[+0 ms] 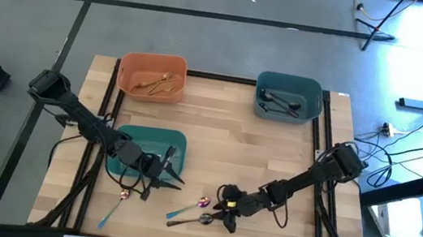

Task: Sort silverware by color (type)
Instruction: Put the black spoon into the top blue bin

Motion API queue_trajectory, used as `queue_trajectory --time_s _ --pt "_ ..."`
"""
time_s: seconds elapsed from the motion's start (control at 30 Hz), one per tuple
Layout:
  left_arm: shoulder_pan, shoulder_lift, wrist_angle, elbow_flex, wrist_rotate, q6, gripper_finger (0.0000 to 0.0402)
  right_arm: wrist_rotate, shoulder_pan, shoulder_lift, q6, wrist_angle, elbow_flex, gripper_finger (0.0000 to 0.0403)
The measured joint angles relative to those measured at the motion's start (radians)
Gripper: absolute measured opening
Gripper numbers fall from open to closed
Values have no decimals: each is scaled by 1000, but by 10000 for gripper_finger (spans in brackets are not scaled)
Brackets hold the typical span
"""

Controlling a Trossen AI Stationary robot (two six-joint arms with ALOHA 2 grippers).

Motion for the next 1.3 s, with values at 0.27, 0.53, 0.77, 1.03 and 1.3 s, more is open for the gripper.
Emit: queue_trajectory --time_s 0.27,0.53,0.77,1.03,1.3 --pt "1 0 0 -1 -4 0 85 -34 11 69 -38 -67 109 174" --pt "1 0 0 -1 -4 -1 85 -39 9 71 -36 -101 111 174" --pt "1 0 0 -1 1 -2 85 -80 6 70 15 -127 113 174" --pt "1 0 0 -1 1 -2 85 -93 8 67 53 -171 112 174" --pt "0 0 1 -1 0 -1 85 -200 9 65 92 -169 111 174"
